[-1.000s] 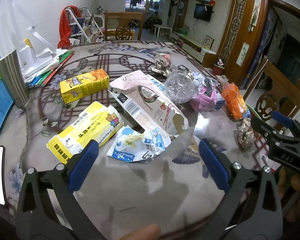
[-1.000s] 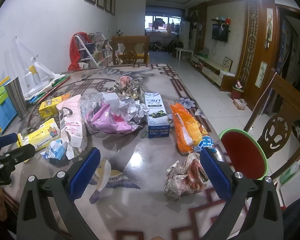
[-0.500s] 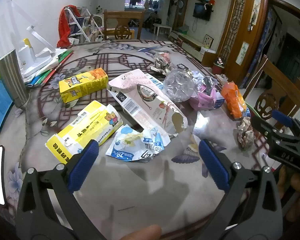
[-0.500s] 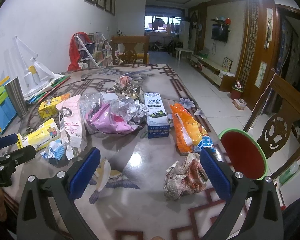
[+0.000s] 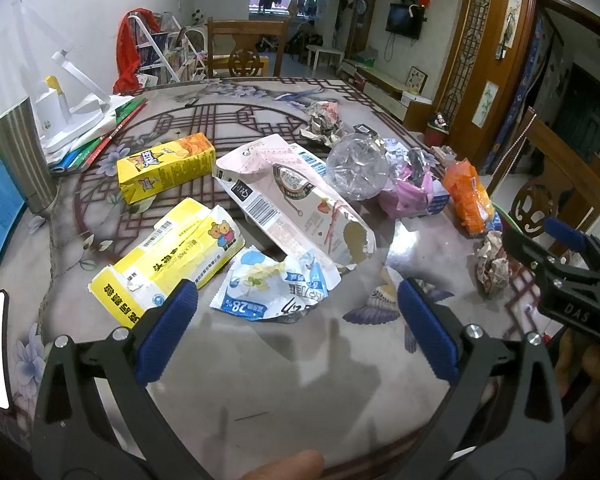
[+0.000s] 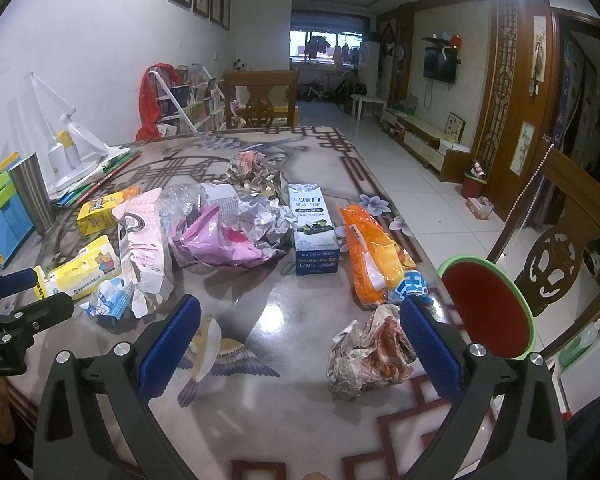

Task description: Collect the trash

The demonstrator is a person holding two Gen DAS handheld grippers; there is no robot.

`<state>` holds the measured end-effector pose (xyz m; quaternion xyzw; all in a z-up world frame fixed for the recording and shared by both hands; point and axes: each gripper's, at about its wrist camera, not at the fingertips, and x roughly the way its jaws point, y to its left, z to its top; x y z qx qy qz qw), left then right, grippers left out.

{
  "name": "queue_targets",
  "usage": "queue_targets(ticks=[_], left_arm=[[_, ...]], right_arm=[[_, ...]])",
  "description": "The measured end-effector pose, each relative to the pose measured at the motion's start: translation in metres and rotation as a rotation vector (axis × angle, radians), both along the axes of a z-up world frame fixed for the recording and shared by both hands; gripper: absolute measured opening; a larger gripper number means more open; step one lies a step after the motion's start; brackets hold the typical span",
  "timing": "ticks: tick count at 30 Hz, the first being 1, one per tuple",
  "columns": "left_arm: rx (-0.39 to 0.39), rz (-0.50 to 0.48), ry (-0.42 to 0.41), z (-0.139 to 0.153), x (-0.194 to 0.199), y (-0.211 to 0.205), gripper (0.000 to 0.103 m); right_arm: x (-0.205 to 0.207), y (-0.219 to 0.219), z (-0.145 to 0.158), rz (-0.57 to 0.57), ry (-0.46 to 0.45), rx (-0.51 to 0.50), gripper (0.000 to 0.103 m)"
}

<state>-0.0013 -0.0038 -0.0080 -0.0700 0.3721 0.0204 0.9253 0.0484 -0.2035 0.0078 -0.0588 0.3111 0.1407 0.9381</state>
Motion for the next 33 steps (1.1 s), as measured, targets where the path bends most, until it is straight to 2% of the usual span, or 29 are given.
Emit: queue_targets(ticks=[33], left_arm=[[-0.004, 0.005, 0.019, -0.0070, 0.0001, 0.0004, 0.098]], right_arm=[[-0.0016, 0.0033, -0.0028, 0.004, 0.011, 0.000, 0.096]])
